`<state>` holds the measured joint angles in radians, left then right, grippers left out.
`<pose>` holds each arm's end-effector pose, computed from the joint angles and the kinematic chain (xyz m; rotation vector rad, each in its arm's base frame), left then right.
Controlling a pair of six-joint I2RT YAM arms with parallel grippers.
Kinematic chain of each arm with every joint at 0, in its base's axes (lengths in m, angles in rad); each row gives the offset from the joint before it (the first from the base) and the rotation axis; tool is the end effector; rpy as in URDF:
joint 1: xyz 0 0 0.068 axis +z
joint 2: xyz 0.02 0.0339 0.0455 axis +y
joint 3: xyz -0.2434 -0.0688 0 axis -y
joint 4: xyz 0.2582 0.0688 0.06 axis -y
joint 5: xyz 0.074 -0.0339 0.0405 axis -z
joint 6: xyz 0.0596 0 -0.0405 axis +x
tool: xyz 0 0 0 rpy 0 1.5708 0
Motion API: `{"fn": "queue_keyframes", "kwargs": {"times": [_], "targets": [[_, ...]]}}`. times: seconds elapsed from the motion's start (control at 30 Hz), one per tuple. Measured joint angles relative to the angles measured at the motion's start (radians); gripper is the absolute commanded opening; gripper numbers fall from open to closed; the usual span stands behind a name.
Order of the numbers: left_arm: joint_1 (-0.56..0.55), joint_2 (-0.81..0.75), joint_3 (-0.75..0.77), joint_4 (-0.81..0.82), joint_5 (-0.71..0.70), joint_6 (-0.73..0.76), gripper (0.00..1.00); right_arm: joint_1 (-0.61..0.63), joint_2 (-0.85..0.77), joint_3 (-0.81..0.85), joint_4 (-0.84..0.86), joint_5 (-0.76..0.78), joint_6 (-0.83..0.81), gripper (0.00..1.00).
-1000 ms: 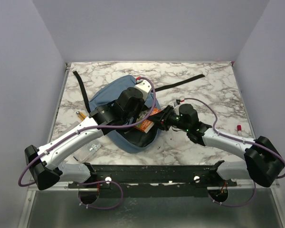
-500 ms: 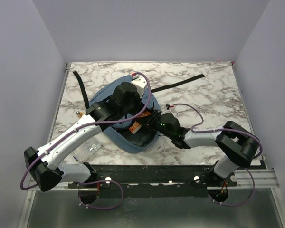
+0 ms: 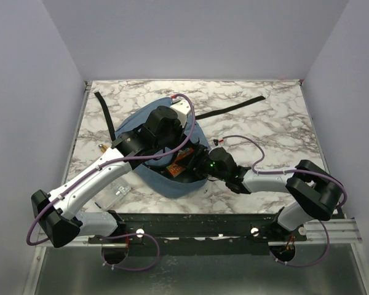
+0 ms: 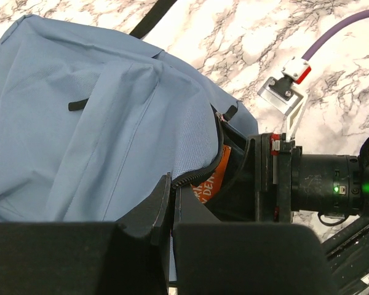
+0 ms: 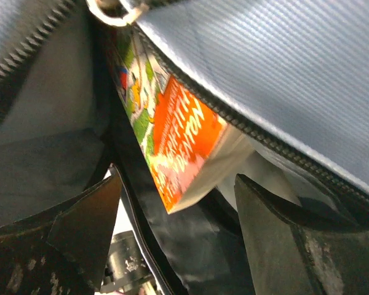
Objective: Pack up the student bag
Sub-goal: Place the book in the student bag.
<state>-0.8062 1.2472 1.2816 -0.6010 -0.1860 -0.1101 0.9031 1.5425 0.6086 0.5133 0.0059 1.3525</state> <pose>0.2229 -0.2164 0.3420 0.6277 2.0518 -0.3411 0.2089 0.2643 0.1304 0.5172 2.2433 1.3453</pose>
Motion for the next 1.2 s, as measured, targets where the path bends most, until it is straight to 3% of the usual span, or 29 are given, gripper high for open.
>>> {"fn": "queue_keyframes", "kwargs": {"times": [0.13,0.23,0.3,0.4,0.57,0.87,1.07,1.2], "targets": [[0.000,0.000,0.000,0.000,0.014,-0.005,0.00,0.000,0.002,-0.028,0.041,-0.024,0.005,0.65],[0.001,0.000,0.000,0.000,0.022,-0.008,0.00,0.000,0.028,-0.021,0.070,-0.028,0.006,0.42],[0.001,0.000,0.001,0.000,0.026,-0.010,0.00,0.000,0.068,-0.001,0.078,-0.032,0.007,0.31],[0.002,0.000,0.001,0.001,0.030,-0.011,0.00,0.000,0.142,0.048,0.101,-0.037,0.017,0.27],[0.006,0.000,0.001,0.001,0.033,-0.012,0.00,0.000,0.224,0.090,0.224,-0.009,0.034,0.29],[0.046,-0.001,0.001,0.002,-0.002,-0.013,0.00,0.000,0.360,0.217,0.381,0.063,-0.032,0.40],[0.061,-0.002,0.001,0.002,0.004,-0.013,0.00,0.000,0.365,0.204,0.410,0.031,-0.109,0.66],[0.061,-0.002,0.001,0.002,0.014,-0.013,0.00,0.000,0.274,0.192,0.289,-0.005,-0.187,0.72]]}}
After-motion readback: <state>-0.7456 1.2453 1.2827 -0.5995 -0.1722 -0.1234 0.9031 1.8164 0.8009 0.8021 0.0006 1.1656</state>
